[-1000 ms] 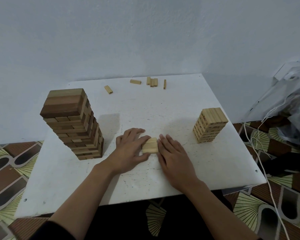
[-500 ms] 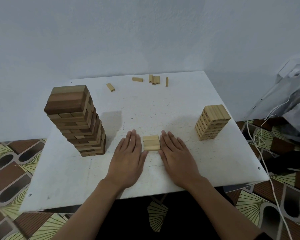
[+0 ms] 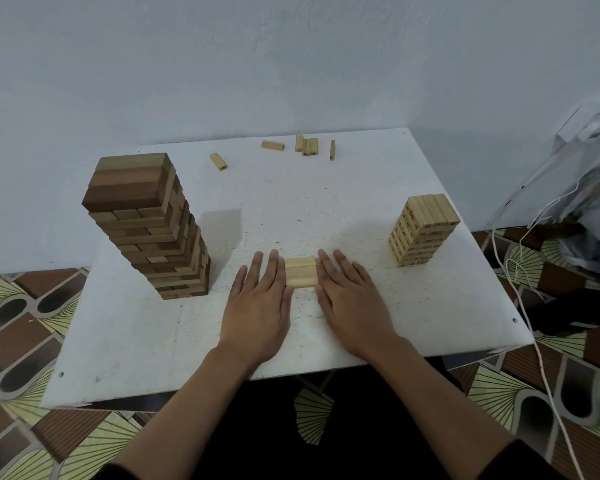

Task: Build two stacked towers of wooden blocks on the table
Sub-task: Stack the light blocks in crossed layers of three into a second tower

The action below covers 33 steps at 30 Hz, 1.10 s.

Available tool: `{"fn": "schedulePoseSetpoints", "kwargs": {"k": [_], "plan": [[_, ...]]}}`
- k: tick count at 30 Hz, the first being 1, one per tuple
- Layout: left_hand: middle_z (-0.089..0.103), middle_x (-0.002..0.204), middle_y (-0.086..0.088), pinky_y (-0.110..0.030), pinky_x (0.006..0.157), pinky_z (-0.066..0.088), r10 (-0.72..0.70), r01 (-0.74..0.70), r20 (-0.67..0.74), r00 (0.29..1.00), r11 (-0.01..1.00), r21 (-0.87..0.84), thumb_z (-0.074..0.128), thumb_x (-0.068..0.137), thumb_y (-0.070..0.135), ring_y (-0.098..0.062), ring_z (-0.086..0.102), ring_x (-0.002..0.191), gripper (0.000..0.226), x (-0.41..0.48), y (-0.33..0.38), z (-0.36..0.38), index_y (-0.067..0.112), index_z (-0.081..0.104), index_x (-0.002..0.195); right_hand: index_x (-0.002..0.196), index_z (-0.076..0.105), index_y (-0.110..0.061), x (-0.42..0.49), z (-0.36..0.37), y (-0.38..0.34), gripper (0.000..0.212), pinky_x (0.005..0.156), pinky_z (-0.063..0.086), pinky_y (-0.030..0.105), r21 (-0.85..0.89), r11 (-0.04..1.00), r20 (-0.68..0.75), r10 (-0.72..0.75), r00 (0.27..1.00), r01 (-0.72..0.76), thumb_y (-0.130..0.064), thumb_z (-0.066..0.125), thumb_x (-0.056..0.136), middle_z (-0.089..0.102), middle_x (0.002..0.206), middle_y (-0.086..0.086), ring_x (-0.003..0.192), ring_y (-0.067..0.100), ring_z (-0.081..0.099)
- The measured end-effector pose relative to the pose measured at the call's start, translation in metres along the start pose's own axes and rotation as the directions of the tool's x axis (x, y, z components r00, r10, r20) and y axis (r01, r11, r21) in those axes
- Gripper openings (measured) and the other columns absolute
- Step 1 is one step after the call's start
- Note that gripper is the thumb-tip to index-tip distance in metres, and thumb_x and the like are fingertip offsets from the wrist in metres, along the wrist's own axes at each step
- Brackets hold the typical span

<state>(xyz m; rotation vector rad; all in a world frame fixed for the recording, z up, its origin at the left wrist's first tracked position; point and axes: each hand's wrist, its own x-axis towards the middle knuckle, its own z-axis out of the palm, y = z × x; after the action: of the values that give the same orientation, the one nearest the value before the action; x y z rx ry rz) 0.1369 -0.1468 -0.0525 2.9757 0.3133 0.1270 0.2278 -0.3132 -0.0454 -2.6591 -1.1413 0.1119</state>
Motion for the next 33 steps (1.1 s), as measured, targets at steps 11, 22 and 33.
{"fn": "schedulePoseSetpoints", "kwargs": {"k": [11,22,33], "plan": [[0.038,0.157,0.001,-0.049,0.116,0.028,0.027,-0.016,0.031,0.999,0.949,-0.314,0.048,0.093,0.063,-0.022,0.029,0.147,0.083,0.012,-0.014,-0.037,0.02,0.022,0.159,0.159,0.021,-0.017,0.018,-0.051,0.002,0.082,0.12,0.027,0.036,0.196,0.98,0.066,0.02,0.998,-0.033,-0.053,0.058,0.095,0.033,0.16,-0.001,0.148,0.017,0.025],[0.036,0.145,0.005,-0.039,0.098,0.022,0.165,-0.14,0.159,0.973,0.977,-0.16,0.058,0.092,0.059,-0.015,0.029,0.132,0.057,0.043,-0.014,-0.054,0.034,0.047,0.142,0.147,0.046,-0.021,0.045,-0.06,0.011,0.076,0.105,0.038,0.042,0.107,0.992,0.171,-0.087,0.981,0.069,-0.062,0.065,0.086,0.047,0.138,-0.005,0.129,0.016,0.038],[0.034,0.133,0.011,-0.036,0.092,0.019,0.178,-0.149,0.121,0.977,0.965,-0.216,0.054,0.098,0.054,-0.011,0.031,0.124,0.053,0.041,-0.022,-0.041,0.037,0.043,0.147,0.134,0.06,-0.026,0.048,-0.057,0.009,0.06,0.1,0.042,0.043,0.045,0.996,0.158,-0.086,0.984,0.08,-0.061,0.065,0.086,0.048,0.134,-0.006,0.125,0.016,0.04]]}}
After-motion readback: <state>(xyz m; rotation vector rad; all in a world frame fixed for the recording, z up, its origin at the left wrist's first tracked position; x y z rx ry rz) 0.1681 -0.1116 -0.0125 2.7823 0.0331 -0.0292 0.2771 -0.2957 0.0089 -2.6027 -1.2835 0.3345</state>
